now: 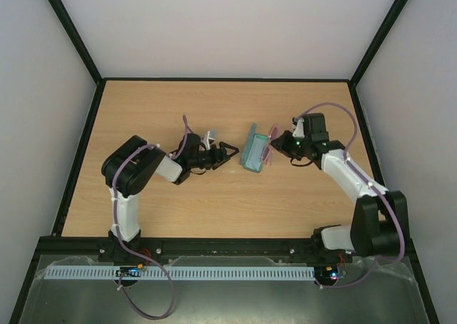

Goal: Organize the sunglasses
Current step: Adjust the sunglasses case at the center of the board.

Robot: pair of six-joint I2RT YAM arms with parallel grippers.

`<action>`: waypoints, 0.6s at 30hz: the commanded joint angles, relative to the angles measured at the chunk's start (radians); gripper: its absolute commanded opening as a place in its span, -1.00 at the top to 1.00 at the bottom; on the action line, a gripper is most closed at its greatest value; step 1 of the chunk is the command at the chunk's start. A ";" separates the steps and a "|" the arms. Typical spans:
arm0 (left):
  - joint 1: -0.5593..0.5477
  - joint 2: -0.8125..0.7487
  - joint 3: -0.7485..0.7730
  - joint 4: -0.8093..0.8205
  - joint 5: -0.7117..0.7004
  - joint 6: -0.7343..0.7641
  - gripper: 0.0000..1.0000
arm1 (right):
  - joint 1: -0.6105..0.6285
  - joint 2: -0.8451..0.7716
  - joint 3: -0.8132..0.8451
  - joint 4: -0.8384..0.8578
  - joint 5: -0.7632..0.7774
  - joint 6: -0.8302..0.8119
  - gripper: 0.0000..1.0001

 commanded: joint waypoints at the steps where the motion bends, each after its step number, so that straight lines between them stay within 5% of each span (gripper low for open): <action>1: 0.015 -0.067 -0.037 0.016 -0.007 0.016 -0.63 | 0.016 0.111 0.134 -0.172 0.066 -0.100 0.89; 7: 0.020 -0.092 -0.026 -0.057 -0.046 0.045 -0.65 | 0.079 0.267 0.277 -0.307 0.177 -0.113 0.90; 18: 0.010 0.006 -0.022 0.055 -0.016 -0.022 -0.57 | 0.152 0.410 0.433 -0.420 0.287 -0.049 0.95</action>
